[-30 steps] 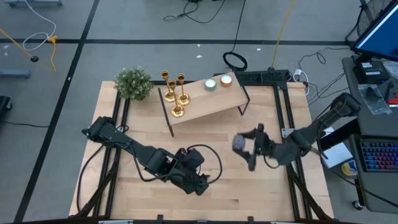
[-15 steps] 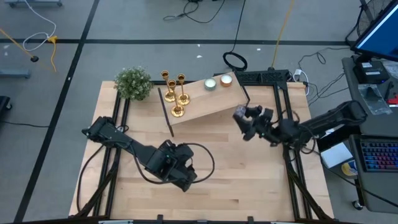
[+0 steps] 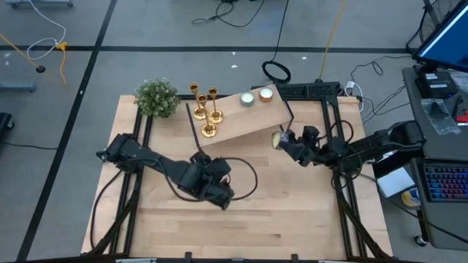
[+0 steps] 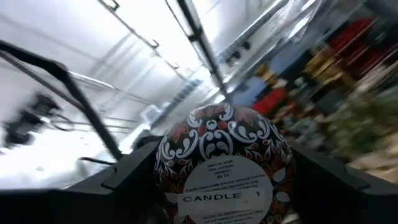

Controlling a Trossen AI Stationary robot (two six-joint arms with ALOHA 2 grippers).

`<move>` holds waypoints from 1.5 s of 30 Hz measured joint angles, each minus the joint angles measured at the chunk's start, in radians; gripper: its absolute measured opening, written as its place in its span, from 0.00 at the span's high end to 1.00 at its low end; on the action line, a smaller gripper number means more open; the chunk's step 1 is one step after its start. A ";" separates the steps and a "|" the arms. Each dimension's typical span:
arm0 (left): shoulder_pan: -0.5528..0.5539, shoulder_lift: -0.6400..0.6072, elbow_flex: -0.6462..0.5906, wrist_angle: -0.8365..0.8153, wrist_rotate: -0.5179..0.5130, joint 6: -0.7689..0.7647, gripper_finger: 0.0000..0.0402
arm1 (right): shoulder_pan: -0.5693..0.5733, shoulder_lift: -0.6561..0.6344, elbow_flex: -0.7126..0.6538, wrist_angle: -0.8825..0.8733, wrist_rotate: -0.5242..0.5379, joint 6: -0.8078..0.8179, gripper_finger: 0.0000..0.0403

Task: Pick & Place candle stick holders
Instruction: Put the black scented candle on the shelf

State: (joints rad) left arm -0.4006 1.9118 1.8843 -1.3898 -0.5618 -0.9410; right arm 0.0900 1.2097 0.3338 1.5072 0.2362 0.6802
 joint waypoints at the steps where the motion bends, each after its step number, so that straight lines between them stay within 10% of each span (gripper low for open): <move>1: 0.007 0.000 0.000 0.005 -0.018 0.003 0.19 | 0.004 0.008 0.001 0.018 -0.016 0.027 0.27; 14: -0.002 0.000 0.000 0.257 -0.234 0.100 0.19 | 0.047 0.032 0.004 0.060 -0.084 0.307 0.27; 24: -0.008 0.000 0.000 0.882 -0.308 0.746 0.19 | 0.065 0.032 0.004 0.039 -0.213 0.540 0.27; 31: -0.001 0.000 0.000 1.113 -0.232 1.038 0.19 | 0.123 0.032 0.005 0.030 -0.214 0.538 0.27; 45: 0.061 0.000 0.000 1.105 0.028 0.975 0.19 | 0.136 0.033 0.005 -0.061 -0.212 0.576 0.27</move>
State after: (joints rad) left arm -0.3392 1.9118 1.8843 -0.2847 -0.5340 0.0335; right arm 0.2264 1.2423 0.3386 1.4463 0.0242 1.2567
